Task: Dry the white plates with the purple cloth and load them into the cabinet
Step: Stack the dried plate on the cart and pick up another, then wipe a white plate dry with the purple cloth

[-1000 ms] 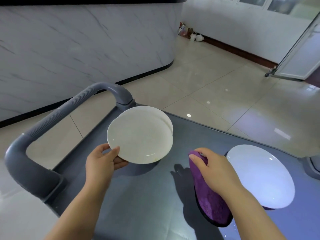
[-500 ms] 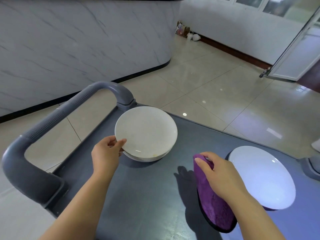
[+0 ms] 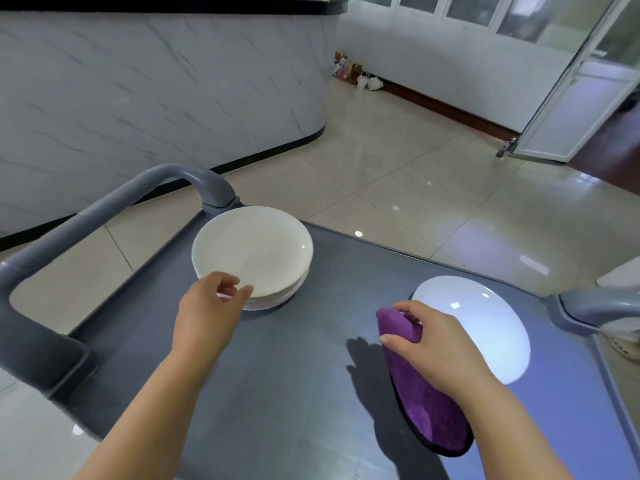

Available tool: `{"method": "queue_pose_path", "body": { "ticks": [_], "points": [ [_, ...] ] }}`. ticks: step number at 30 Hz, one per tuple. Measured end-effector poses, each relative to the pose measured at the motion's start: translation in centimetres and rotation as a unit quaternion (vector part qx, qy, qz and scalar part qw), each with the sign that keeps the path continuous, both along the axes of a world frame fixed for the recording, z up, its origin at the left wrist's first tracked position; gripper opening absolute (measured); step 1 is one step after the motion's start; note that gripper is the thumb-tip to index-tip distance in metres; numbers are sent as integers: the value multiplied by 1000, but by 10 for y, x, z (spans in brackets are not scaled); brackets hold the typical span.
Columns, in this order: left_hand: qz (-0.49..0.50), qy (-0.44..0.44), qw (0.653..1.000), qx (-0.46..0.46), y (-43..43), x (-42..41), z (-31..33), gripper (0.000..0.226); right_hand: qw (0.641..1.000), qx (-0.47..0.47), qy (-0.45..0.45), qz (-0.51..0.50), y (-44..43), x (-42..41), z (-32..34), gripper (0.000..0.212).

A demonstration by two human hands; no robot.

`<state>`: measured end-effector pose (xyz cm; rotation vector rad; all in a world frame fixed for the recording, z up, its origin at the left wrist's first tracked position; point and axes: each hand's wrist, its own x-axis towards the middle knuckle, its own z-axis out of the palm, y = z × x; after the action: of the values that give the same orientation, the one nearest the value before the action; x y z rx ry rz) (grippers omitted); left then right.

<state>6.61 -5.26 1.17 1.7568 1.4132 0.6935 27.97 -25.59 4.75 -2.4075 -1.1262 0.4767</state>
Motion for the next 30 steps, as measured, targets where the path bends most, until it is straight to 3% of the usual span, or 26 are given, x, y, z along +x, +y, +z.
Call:
{"method": "queue_pose_path", "body": {
  "ticks": [7,14,24,30],
  "points": [
    [-180,56,976,-113,-75,51,-22,12,999,-31,14,31,-78,28,-3,33],
    [-261,79,952,-141,-142,125,-49,17,998,-51,5,-42,-152,65,-14,31],
    [-165,17,968,-188,-176,218,-70,34,984,-40,-19,-174,-202,113,-31,40],
    [-132,53,972,-185,-173,234,-67,35,979,-26,7,-200,-207,125,-42,41]
  ]
}}
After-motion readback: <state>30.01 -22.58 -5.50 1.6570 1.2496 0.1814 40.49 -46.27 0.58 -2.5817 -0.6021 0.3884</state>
